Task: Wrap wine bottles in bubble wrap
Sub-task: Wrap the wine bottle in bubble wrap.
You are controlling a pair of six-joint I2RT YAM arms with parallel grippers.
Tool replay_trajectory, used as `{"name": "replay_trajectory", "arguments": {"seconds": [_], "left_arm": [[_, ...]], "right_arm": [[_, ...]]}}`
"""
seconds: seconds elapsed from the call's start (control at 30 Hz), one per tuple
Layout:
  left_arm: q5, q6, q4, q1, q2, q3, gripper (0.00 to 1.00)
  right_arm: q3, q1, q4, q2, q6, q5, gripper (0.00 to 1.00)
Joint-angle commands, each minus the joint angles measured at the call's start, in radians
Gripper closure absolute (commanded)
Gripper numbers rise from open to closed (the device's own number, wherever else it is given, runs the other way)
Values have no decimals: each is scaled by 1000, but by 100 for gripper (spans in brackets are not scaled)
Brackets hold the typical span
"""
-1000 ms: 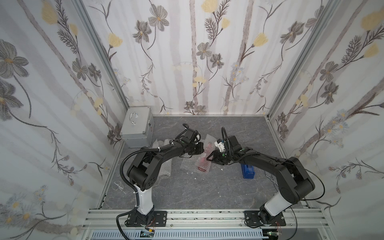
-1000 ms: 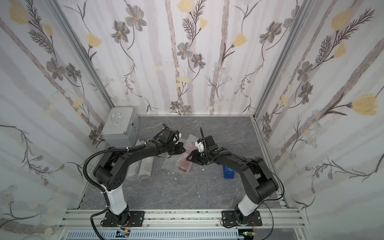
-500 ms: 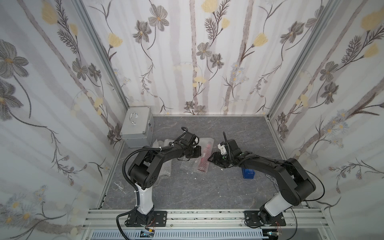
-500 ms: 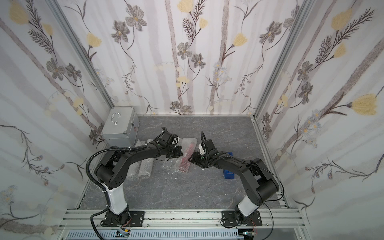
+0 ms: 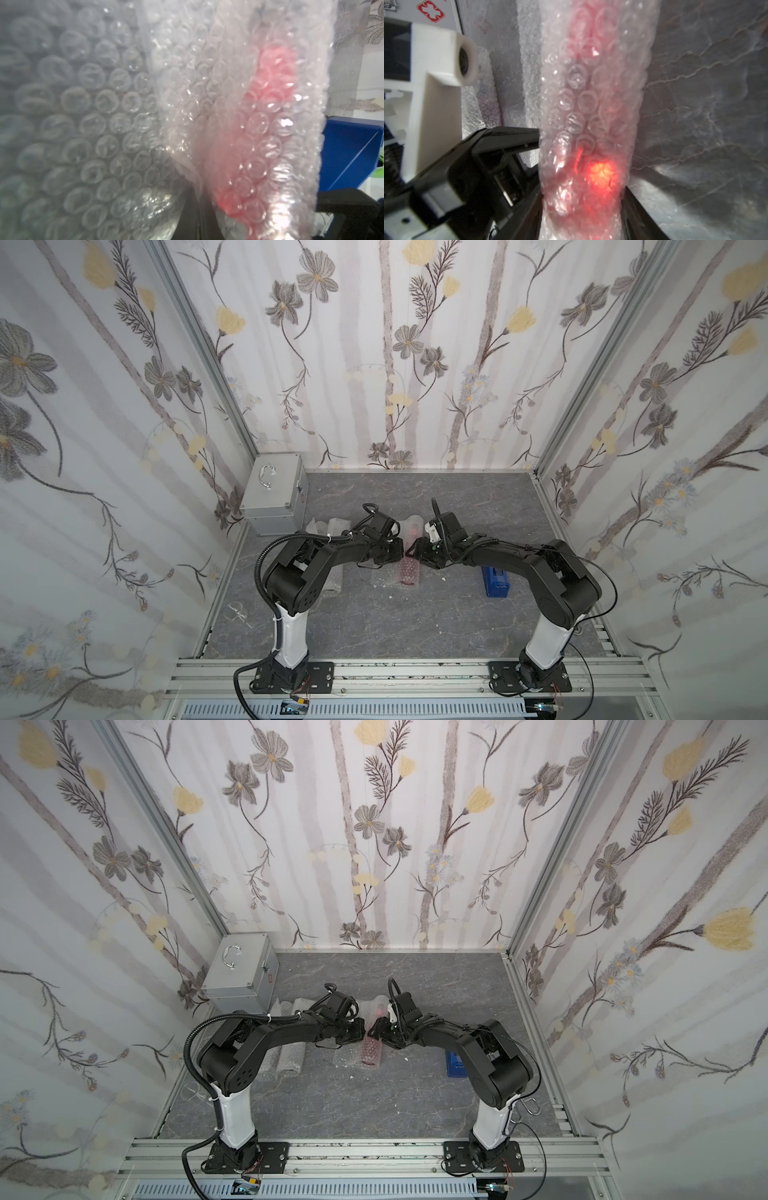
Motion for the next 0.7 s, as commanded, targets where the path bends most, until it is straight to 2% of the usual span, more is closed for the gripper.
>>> {"name": "replay_trajectory", "arguments": {"seconds": [0.0,0.2,0.47,0.67], "left_arm": [[75,-90,66,-30,-2,-9,91],[74,-132,75,-50,1,9,88],[60,-112,48,-50,-9,40,83],[64,-110,45,-51,5,61,80]], "right_arm": [[57,-4,-35,32,-93,-37,42],[87,-40,-166,7,-208,-42,40],[10,-76,-217,-123,-227,-15,36],[-6,-74,-242,-164,-214,13,31]]}}
